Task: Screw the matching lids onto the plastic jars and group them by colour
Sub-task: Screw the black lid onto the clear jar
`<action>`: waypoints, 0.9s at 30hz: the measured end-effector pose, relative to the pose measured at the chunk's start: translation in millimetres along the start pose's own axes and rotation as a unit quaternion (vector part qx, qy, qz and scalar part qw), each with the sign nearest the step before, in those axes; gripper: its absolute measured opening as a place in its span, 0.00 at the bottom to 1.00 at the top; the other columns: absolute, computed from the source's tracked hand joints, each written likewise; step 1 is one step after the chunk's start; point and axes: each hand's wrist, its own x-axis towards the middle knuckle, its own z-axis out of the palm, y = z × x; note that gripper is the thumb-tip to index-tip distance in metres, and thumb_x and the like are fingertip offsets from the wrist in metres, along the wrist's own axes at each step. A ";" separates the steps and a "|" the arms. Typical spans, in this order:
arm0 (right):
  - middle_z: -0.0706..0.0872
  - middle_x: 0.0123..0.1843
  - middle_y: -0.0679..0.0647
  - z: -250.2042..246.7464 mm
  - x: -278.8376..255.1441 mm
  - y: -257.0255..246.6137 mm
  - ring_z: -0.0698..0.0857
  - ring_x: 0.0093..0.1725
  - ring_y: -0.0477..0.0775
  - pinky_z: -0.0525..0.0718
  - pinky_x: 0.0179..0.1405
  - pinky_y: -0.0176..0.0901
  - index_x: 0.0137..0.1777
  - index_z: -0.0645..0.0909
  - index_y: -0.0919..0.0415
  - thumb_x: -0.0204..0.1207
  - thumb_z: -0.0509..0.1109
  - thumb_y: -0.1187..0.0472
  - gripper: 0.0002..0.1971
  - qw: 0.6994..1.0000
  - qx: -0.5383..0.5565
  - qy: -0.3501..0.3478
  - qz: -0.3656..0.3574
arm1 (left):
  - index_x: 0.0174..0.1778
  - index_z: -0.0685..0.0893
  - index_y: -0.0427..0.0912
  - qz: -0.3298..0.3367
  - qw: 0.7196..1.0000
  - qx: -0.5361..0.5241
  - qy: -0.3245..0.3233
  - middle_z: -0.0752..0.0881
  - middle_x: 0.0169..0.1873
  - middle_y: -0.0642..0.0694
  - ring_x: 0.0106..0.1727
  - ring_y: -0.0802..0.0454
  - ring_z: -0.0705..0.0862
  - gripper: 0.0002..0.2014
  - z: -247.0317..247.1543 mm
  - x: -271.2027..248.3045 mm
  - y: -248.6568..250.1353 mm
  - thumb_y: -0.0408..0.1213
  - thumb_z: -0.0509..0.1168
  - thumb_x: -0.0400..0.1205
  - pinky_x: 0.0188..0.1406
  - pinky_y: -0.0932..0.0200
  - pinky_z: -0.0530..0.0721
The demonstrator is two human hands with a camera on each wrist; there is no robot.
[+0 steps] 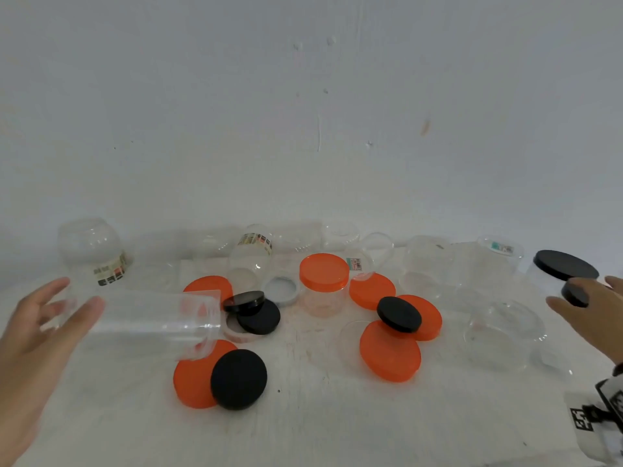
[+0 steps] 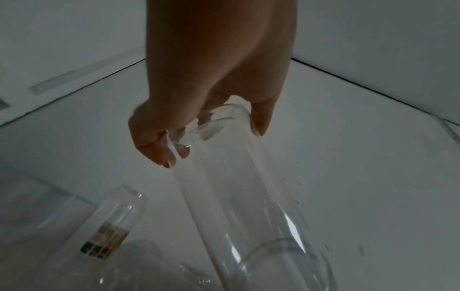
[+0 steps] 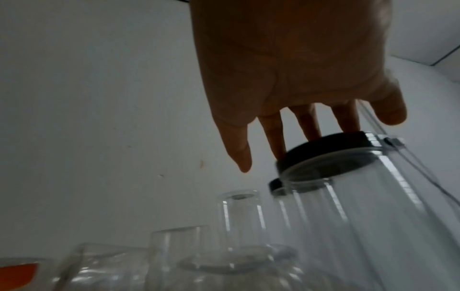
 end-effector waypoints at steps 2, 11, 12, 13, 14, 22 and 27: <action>0.78 0.67 0.66 -13.7 -35.9 -55.7 0.70 0.70 0.73 0.69 0.69 0.73 0.61 0.81 0.46 0.66 0.70 0.37 0.25 0.999 -0.007 0.036 -0.031 | 0.74 0.69 0.60 -0.035 0.999 -0.029 -0.011 0.78 0.59 0.51 0.61 0.45 0.76 0.21 4.5 -13.3 11.1 0.46 0.62 0.84 0.51 0.46 0.75; 0.68 0.78 0.54 33.9 -149.2 -238.3 0.63 0.77 0.58 0.61 0.75 0.50 0.76 0.71 0.51 0.78 0.69 0.49 0.27 0.938 0.031 -0.127 -0.322 | 0.67 0.72 0.50 -0.190 0.959 -0.206 -0.031 0.75 0.48 0.46 0.50 0.44 0.82 0.27 29.2 -43.7 5.9 0.61 0.63 0.77 0.41 0.48 0.81; 0.69 0.77 0.52 44.8 -160.9 -254.0 0.64 0.76 0.56 0.62 0.75 0.49 0.77 0.70 0.51 0.78 0.68 0.48 0.27 0.920 0.032 -0.153 -0.359 | 0.63 0.73 0.48 -0.203 0.955 -0.213 -0.033 0.75 0.48 0.45 0.50 0.43 0.82 0.29 29.3 -45.9 3.7 0.62 0.65 0.72 0.40 0.48 0.81; 0.70 0.76 0.50 55.1 -171.8 -268.3 0.65 0.75 0.54 0.63 0.75 0.48 0.77 0.69 0.51 0.79 0.67 0.47 0.28 0.903 0.030 -0.180 -0.390 | 0.59 0.74 0.46 -0.215 0.952 -0.216 -0.032 0.74 0.49 0.44 0.49 0.42 0.82 0.30 29.6 -48.2 1.0 0.62 0.67 0.68 0.38 0.48 0.82; 0.70 0.76 0.49 65.9 -182.3 -281.6 0.66 0.75 0.53 0.64 0.75 0.48 0.78 0.68 0.50 0.79 0.66 0.46 0.28 0.886 0.025 -0.207 -0.413 | 0.56 0.74 0.46 -0.226 0.948 -0.220 -0.029 0.74 0.49 0.44 0.49 0.42 0.82 0.30 29.4 -50.2 -1.4 0.62 0.68 0.65 0.37 0.48 0.82; 0.66 0.72 0.54 120.8 -252.4 -348.4 0.67 0.70 0.62 0.74 0.68 0.59 0.83 0.50 0.45 0.70 0.75 0.42 0.47 0.785 -0.048 -0.367 -0.497 | 0.46 0.75 0.38 -0.316 0.919 -0.232 -0.030 0.76 0.61 0.35 0.56 0.34 0.84 0.27 13.0 -61.2 -20.7 0.54 0.75 0.64 0.37 0.42 0.87; 0.59 0.79 0.57 132.7 -269.5 -354.8 0.63 0.74 0.64 0.76 0.67 0.61 0.84 0.47 0.49 0.70 0.77 0.47 0.50 0.765 -0.084 -0.398 -0.499 | 0.48 0.81 0.30 -0.318 0.918 -0.231 -0.052 0.83 0.59 0.33 0.53 0.40 0.86 0.32 7.3 -66.6 -31.4 0.57 0.71 0.64 0.41 0.48 0.83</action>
